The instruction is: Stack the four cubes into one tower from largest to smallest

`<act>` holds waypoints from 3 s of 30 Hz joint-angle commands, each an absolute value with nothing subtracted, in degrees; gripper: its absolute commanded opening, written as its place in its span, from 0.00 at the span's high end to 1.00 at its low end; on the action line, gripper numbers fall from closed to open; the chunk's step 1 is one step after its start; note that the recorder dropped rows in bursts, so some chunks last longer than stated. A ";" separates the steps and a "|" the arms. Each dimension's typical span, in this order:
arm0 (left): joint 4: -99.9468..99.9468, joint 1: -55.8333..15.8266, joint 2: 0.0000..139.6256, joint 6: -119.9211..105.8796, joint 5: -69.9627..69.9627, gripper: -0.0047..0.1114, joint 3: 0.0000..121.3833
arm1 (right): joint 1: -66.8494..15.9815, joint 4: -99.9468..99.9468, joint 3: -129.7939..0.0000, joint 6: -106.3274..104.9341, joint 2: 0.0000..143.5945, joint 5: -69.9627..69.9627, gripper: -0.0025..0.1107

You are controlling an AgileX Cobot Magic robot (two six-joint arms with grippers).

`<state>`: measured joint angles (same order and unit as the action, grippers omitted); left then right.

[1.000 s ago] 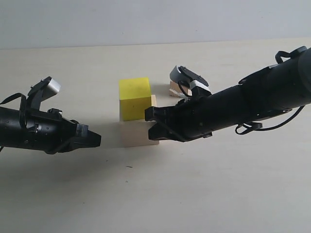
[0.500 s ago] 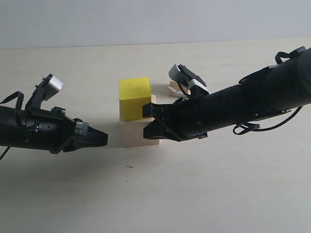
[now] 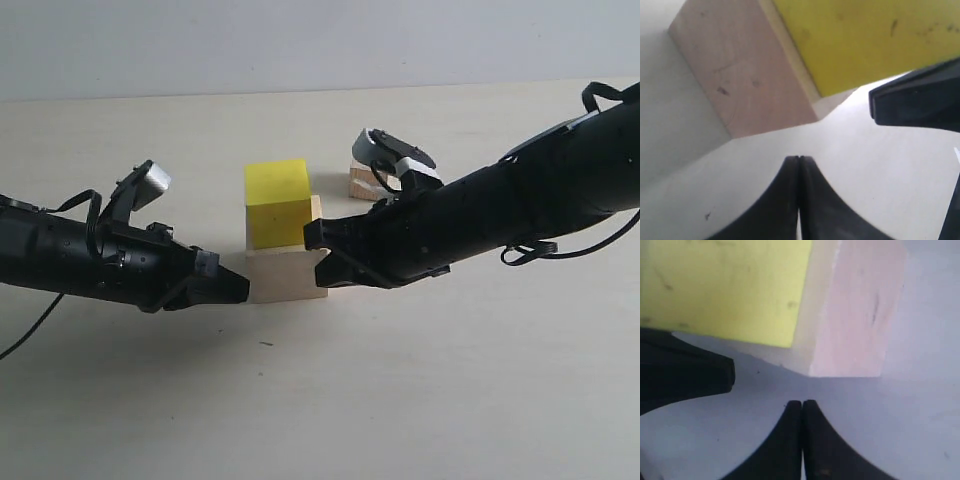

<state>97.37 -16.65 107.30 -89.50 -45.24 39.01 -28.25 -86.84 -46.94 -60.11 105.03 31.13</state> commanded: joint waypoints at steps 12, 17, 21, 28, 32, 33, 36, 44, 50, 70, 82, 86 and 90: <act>98.92 -17.40 107.59 -89.92 -44.92 0.96 41.32 | -28.31 -83.57 -47.29 -57.21 103.69 28.85 0.98; 99.55 -17.40 107.59 -90.43 -43.52 0.96 41.32 | -28.31 -83.57 -47.29 -57.20 103.69 29.82 0.98; 99.76 -17.40 107.59 -90.90 -43.84 0.96 41.32 | -28.31 -83.57 -47.29 -57.20 103.69 29.99 0.98; 95.17 -17.40 107.59 -87.89 -48.29 0.96 41.32 | -28.31 -83.44 -47.29 -57.20 103.69 30.06 0.98; 91.58 -17.40 106.19 -85.32 -48.57 0.96 39.68 | -28.19 -77.29 -47.29 -51.64 102.02 30.06 0.98; 91.45 -17.40 105.37 -85.32 -48.57 0.96 38.69 | -28.19 -73.38 -47.29 -48.36 101.14 30.06 0.98; 91.37 -16.95 102.42 -85.71 -47.47 0.96 35.73 | -28.19 -60.63 -47.29 -38.71 97.24 29.62 0.98; 92.62 -13.60 91.32 -84.79 -46.84 0.96 30.54 | -23.04 -32.95 -47.44 -15.94 82.81 20.84 0.98; 92.39 -12.54 83.73 -81.84 -43.10 0.96 30.66 | -14.26 -19.24 -54.74 -7.05 80.82 29.34 0.98; 91.48 -12.54 74.82 -77.50 -43.60 0.96 31.29 | -13.39 -10.76 -87.01 -24.33 107.70 39.64 0.98; 91.51 -12.54 67.29 -73.14 -43.12 0.96 31.29 | -13.39 -16.72 -89.18 -22.64 113.14 34.22 0.98; 90.91 -12.54 65.92 -73.14 -42.97 0.96 31.29 | -13.74 -19.43 -92.90 -15.70 113.14 38.81 0.98; 86.95 -12.54 65.77 -71.95 -43.53 0.96 31.29 | -16.47 -13.46 -97.42 -7.86 113.99 43.87 0.98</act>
<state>89.45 -12.65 66.20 -73.12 -43.21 30.94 -14.58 -17.17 -94.36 -14.19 113.49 40.25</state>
